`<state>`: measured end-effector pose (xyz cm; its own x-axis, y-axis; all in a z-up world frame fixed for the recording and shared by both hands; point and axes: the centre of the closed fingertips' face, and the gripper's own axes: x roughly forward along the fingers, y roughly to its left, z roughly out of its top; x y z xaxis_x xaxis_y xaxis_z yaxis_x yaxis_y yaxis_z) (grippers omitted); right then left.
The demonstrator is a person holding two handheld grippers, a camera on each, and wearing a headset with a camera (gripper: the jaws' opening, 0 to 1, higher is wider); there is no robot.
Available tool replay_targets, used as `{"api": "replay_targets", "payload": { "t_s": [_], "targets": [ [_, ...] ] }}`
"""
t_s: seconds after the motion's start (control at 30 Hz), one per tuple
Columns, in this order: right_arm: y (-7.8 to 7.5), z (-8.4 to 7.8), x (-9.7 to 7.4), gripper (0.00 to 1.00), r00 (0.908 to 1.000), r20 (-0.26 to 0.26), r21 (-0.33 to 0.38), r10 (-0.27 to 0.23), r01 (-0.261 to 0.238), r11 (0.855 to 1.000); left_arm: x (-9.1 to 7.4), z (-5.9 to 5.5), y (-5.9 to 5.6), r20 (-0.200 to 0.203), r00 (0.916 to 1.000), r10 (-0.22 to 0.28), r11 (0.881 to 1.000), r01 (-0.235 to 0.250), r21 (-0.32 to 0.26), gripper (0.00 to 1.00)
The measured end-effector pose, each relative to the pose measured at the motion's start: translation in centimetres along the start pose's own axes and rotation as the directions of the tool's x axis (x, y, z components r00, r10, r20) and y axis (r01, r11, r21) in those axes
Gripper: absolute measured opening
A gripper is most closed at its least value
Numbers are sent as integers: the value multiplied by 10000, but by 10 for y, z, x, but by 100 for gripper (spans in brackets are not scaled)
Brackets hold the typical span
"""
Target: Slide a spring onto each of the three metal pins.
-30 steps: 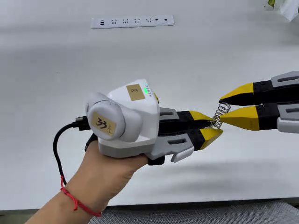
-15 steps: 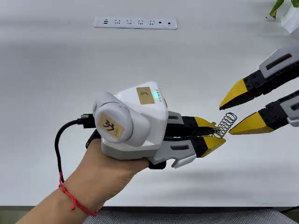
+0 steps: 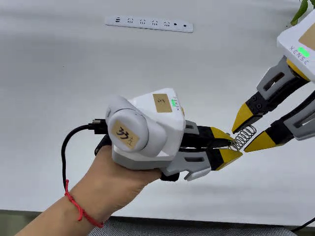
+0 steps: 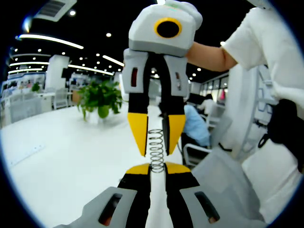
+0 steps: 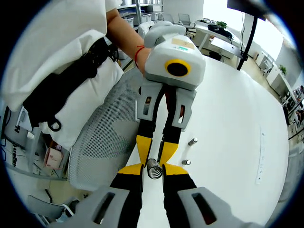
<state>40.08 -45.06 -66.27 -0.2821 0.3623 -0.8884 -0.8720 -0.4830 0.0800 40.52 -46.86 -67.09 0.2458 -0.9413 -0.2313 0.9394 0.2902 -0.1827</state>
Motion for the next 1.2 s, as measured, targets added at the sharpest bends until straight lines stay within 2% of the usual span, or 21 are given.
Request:
{"api": "replay_targets", "payload": {
  "t_s": [0.43,1.2],
  "targets": [
    [3,4,1,13,9994,-221,-100,252,-255,9996,-2,0,-2,127,9999,-76,10000,76,-2,10],
    [8,6,8,12,9992,-145,233,383,-379,9990,-2,-6,-7,-72,9994,-329,9994,330,84,11]
  ]
}}
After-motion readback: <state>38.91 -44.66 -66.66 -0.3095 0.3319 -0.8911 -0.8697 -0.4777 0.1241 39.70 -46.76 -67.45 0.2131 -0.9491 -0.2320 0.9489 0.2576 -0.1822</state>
